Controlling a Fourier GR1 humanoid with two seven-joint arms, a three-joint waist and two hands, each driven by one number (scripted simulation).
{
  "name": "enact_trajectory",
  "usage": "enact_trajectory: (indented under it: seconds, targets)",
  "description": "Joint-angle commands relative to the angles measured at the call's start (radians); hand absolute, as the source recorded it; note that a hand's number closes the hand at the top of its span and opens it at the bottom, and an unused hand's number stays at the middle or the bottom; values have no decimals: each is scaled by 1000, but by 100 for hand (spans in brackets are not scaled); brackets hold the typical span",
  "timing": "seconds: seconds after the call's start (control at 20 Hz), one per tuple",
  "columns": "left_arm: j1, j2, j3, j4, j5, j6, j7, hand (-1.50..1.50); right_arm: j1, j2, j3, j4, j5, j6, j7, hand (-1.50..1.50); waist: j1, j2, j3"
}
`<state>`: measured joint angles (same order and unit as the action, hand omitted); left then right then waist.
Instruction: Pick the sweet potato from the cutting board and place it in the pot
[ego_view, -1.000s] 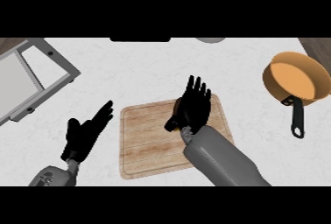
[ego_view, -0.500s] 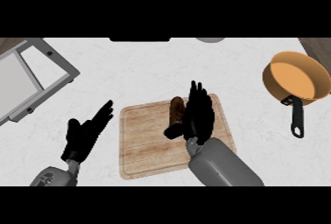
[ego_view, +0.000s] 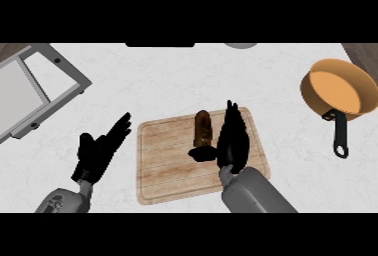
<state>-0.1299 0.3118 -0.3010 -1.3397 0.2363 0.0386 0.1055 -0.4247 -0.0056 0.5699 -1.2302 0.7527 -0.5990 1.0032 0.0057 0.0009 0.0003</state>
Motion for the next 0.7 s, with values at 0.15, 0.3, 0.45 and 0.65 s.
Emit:
enact_trajectory:
  seconds: [0.15, 0.3, 0.45, 0.65]
  targets:
    - [29, -13, 30, -50, -30, -15, 31, 0, 6, 5, -26, 169, -162, -179, -147, -150, 5, 1, 0]
    - [2, 0, 52, -27, -8, -41, 29, 0, 50, -38, 39, 177, -69, -30, -181, 150, -2, -1, 0]
    - [-15, -50, 49, 14, -53, -41, 22, 0, 97, 5, -12, 216, -180, -158, -330, 150, -2, 1, 0]
    - [79, -28, 58, -59, -51, -71, -3, 0, 53, 5, 2, 272, -280, -247, -413, 150, 10, 1, 0]
